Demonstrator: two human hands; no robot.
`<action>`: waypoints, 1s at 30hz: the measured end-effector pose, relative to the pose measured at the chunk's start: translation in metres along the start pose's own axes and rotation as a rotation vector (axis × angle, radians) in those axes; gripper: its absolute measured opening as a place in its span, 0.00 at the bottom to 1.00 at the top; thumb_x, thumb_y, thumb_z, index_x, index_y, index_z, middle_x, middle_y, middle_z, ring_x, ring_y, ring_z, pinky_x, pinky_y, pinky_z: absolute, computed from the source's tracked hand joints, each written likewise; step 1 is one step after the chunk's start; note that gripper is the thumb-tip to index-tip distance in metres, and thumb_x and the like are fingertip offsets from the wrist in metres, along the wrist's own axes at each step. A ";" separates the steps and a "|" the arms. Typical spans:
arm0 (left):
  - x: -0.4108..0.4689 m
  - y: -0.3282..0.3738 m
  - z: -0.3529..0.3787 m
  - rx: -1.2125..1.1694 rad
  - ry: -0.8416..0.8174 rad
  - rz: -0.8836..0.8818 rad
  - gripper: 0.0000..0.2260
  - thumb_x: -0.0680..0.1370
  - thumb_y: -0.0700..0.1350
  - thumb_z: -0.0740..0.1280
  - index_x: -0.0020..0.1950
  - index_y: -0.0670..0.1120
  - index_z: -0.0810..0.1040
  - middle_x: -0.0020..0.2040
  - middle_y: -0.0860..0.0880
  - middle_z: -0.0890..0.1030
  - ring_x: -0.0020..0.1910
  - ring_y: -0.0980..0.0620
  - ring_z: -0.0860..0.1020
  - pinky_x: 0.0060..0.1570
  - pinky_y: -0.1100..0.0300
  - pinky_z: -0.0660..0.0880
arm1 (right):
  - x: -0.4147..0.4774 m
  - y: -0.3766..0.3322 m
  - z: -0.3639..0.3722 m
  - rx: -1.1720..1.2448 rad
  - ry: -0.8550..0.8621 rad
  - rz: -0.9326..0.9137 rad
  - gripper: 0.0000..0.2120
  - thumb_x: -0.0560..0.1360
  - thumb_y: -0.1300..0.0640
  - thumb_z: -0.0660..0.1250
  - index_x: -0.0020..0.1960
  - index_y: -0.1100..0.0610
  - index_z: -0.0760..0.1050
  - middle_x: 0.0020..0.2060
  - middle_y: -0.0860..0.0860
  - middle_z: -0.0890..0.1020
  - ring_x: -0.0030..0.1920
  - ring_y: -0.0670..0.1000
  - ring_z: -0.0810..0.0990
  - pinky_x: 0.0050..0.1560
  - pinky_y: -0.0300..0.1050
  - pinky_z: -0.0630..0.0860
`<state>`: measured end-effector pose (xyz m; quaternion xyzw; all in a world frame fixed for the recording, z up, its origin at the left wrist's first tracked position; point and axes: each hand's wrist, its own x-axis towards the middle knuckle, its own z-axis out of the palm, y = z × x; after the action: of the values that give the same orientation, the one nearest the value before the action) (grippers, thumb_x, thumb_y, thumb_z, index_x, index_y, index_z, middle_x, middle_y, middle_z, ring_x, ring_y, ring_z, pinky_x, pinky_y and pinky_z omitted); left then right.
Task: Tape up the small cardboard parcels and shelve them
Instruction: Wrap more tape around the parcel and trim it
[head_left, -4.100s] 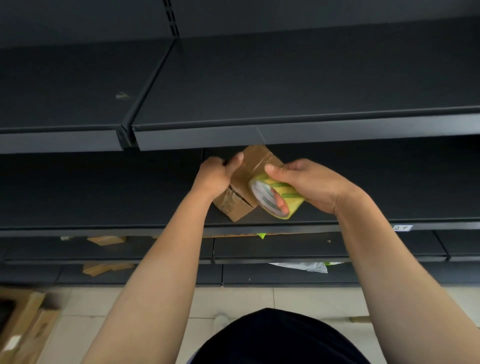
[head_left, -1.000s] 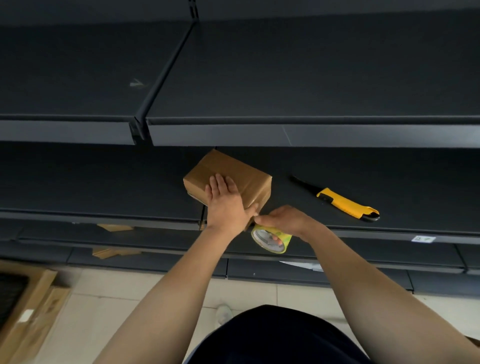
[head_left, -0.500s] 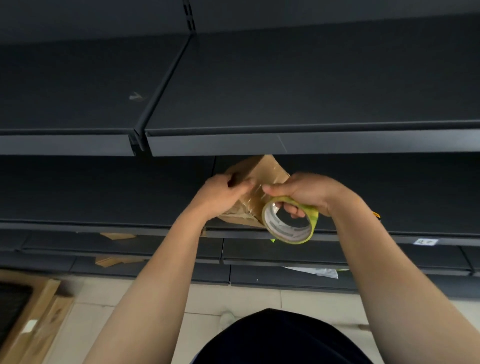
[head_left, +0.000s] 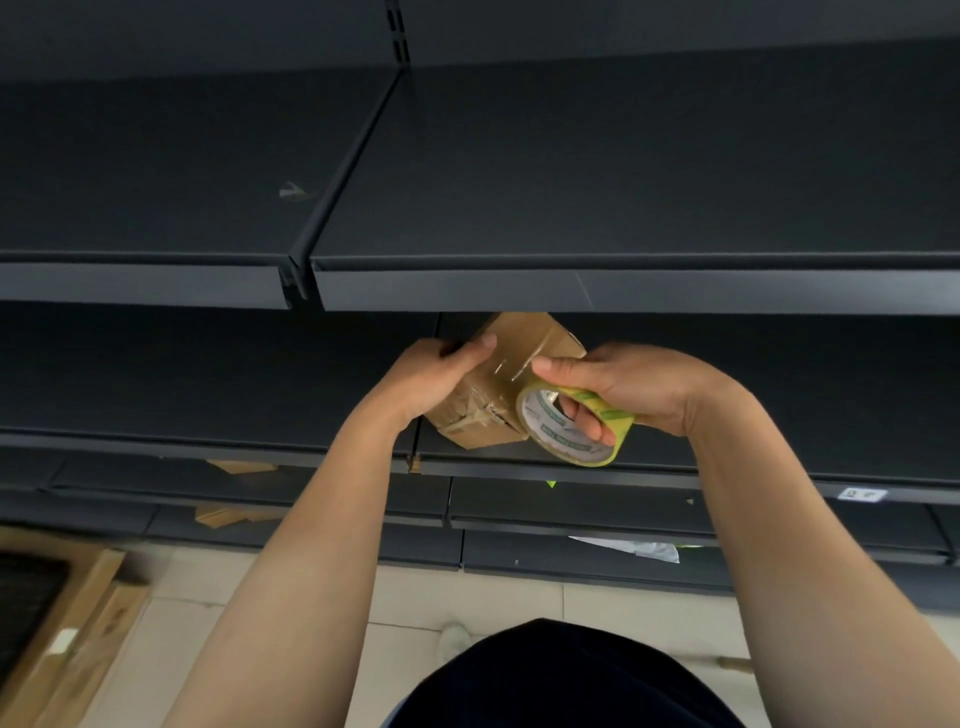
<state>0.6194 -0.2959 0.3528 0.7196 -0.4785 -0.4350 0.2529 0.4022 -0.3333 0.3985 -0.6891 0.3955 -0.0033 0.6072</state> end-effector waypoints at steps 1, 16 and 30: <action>0.000 0.000 -0.001 -0.011 -0.009 0.000 0.24 0.71 0.70 0.62 0.45 0.51 0.83 0.40 0.54 0.85 0.43 0.54 0.82 0.41 0.62 0.72 | -0.001 -0.001 0.000 -0.066 0.001 0.013 0.33 0.70 0.31 0.57 0.30 0.60 0.73 0.25 0.55 0.76 0.27 0.50 0.74 0.46 0.40 0.73; 0.011 -0.018 -0.023 -0.399 0.072 -0.151 0.44 0.65 0.70 0.69 0.71 0.45 0.66 0.63 0.46 0.77 0.61 0.48 0.75 0.65 0.45 0.69 | 0.049 0.044 0.025 -0.329 0.124 0.172 0.38 0.73 0.27 0.49 0.19 0.55 0.70 0.19 0.49 0.75 0.25 0.43 0.77 0.46 0.38 0.67; 0.011 -0.034 -0.015 -0.559 0.379 -0.075 0.16 0.74 0.57 0.69 0.47 0.44 0.78 0.45 0.46 0.83 0.46 0.49 0.82 0.47 0.53 0.80 | 0.071 0.018 0.021 -0.144 0.097 0.133 0.34 0.71 0.28 0.58 0.27 0.58 0.72 0.24 0.55 0.75 0.20 0.46 0.72 0.44 0.41 0.68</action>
<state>0.6506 -0.2923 0.3296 0.7077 -0.2586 -0.4170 0.5084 0.4521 -0.3538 0.3442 -0.7024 0.4685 0.0323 0.5349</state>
